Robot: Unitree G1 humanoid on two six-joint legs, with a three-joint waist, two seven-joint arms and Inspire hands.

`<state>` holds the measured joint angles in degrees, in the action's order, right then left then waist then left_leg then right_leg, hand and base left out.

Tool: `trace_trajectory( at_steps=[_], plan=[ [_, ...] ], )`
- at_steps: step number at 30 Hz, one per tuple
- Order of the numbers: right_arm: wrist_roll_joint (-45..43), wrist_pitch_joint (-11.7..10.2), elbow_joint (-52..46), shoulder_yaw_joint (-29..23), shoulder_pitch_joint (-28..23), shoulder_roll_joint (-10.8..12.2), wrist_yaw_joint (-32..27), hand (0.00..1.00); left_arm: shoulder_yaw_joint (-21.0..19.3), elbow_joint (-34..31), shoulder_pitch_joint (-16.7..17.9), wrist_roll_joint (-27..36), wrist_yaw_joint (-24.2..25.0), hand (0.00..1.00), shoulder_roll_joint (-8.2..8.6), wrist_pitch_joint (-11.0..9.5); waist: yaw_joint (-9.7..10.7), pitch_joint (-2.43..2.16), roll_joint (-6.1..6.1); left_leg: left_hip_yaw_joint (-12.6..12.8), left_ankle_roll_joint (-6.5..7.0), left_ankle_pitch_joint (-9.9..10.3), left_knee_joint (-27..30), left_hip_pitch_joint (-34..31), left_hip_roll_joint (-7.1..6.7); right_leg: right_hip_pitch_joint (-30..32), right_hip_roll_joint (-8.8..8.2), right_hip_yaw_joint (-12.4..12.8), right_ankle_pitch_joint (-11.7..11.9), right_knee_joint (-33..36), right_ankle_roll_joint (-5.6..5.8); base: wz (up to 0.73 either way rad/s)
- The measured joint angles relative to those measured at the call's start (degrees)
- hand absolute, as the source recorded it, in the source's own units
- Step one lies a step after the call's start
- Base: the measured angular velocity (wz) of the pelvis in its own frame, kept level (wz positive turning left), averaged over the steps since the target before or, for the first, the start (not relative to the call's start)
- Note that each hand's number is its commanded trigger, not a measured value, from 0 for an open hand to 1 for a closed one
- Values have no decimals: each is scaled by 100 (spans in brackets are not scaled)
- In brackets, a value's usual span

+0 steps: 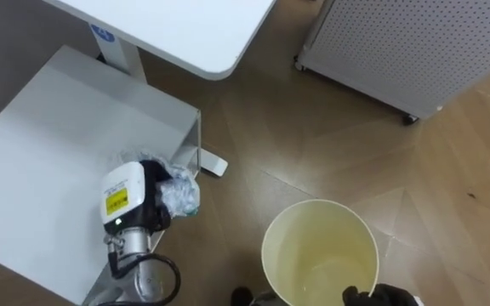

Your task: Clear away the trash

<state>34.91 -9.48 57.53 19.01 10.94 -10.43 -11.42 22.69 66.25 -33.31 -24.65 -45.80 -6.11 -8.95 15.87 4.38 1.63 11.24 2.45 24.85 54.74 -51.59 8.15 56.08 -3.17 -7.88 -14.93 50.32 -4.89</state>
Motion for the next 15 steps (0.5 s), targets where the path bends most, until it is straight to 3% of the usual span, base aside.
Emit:
trace_trajectory(
  at_steps=[3,6,8,10,14,15],
  plan=[
    [-127,-138,11,12,-60,116,54,100,175,-451,427,73,383,100,185,-151,1,-64,103,-14,-7,-33,-81,70,-17,-87,-1,-16,4,-86,6,5],
    [-131,-175,4,28,-78,187,108,100,635,-761,677,416,821,100,406,-199,-25,-116,182,-50,-1,-104,-219,120,-88,-163,-39,-37,40,-194,37,10],
    [-147,-199,-18,117,-78,215,160,100,908,-789,806,583,1206,100,614,-229,-62,-123,192,-40,9,-110,-277,221,-91,-271,-40,-39,60,-271,57,0],
    [-151,-250,-20,226,-79,260,172,100,1029,-789,898,652,1524,100,697,-235,-64,-127,199,-36,9,-110,-308,298,-95,-355,-40,-40,61,-308,64,0],
    [-148,-357,-23,403,-77,324,345,100,1328,-789,1072,1305,2218,100,733,-235,-82,-139,209,-25,13,-112,-356,363,-95,-403,-32,-30,71,-351,79,0],
    [-148,-361,-22,438,-73,332,368,100,1367,-789,1096,1408,2324,73,733,-233,-87,-141,212,-13,15,-113,-366,371,-95,-402,-32,-23,72,-351,79,-4]
  ],
)
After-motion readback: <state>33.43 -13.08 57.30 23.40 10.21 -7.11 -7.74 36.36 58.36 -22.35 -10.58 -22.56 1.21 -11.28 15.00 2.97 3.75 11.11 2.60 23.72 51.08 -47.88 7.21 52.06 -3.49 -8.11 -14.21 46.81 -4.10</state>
